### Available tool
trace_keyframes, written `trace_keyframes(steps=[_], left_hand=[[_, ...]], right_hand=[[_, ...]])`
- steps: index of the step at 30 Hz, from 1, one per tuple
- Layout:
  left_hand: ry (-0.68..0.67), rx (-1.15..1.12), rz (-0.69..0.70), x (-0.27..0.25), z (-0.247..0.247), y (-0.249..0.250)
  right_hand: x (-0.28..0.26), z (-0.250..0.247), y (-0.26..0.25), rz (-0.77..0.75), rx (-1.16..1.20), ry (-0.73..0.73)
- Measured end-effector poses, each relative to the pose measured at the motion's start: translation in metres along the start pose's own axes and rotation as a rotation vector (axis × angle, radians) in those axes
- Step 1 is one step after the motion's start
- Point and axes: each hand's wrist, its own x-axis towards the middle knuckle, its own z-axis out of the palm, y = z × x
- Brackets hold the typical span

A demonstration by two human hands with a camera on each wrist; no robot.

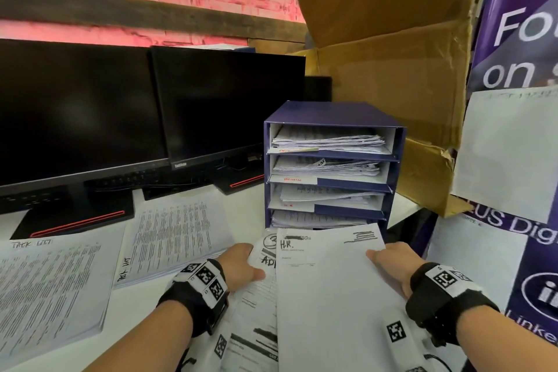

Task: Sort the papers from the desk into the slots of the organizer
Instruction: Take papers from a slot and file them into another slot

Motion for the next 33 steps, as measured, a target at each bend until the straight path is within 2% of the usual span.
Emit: trace_keyframes(steps=[6,13,19,25,29,33], left_hand=[[0.075,-0.106,0.04,0.01,0.004,0.005],[0.093,-0.095,0.053,0.018,0.008,0.004],[0.069,-0.076,-0.002,0.024,0.003,-0.007],[0.102,-0.062,0.08,0.025,0.006,-0.006],[0.054,-0.187,-0.025,0.023,0.003,0.003],[0.037,-0.59,-0.229,0.011,-0.002,0.015]], right_hand=[[0.005,0.009,-0.008,-0.021,0.015,-0.009],[0.016,0.014,-0.006,-0.009,0.049,0.009],[0.018,0.022,0.0,0.004,0.074,-0.009],[0.011,0.027,-0.001,-0.03,0.138,-0.067],[0.0,0.023,-0.007,-0.097,0.193,-0.191],[-0.004,0.013,-0.018,-0.113,0.337,-0.149]])
